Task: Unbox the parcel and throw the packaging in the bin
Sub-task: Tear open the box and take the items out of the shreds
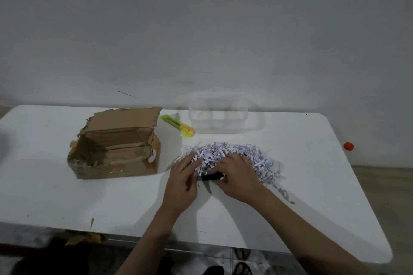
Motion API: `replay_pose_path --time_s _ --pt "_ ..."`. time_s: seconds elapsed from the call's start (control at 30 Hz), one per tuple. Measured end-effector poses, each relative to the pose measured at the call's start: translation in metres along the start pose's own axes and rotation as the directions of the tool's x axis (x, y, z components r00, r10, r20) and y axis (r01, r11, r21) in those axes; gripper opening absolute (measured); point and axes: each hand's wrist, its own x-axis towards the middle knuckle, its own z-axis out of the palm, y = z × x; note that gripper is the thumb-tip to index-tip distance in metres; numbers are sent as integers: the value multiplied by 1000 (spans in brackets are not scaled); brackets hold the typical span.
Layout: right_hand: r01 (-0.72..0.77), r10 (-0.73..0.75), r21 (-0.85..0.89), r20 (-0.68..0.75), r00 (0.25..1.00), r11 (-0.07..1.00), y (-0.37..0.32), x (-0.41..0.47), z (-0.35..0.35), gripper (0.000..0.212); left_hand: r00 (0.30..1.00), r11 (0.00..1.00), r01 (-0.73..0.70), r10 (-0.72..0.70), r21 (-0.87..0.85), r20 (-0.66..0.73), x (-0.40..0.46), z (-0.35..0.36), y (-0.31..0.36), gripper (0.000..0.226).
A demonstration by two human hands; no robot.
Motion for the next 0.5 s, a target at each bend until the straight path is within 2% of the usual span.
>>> replay_pose_path --time_s 0.2,0.4,0.47,0.5 --pt "-82 81 57 15 997 995 -5 -5 -26 30 999 1000 29 -29 -1 24 0 0 -4 41" --pt "-152 153 123 0 988 981 -6 -7 -51 19 999 1000 25 -25 -2 23 0 0 -5 42" --pt "-187 194 224 -11 981 957 -6 -7 -63 20 1000 1000 19 -19 0 14 0 0 -5 43" --pt "-200 216 332 -11 976 922 -5 -7 -69 18 1000 1000 14 -14 -2 9 0 1 -4 43"
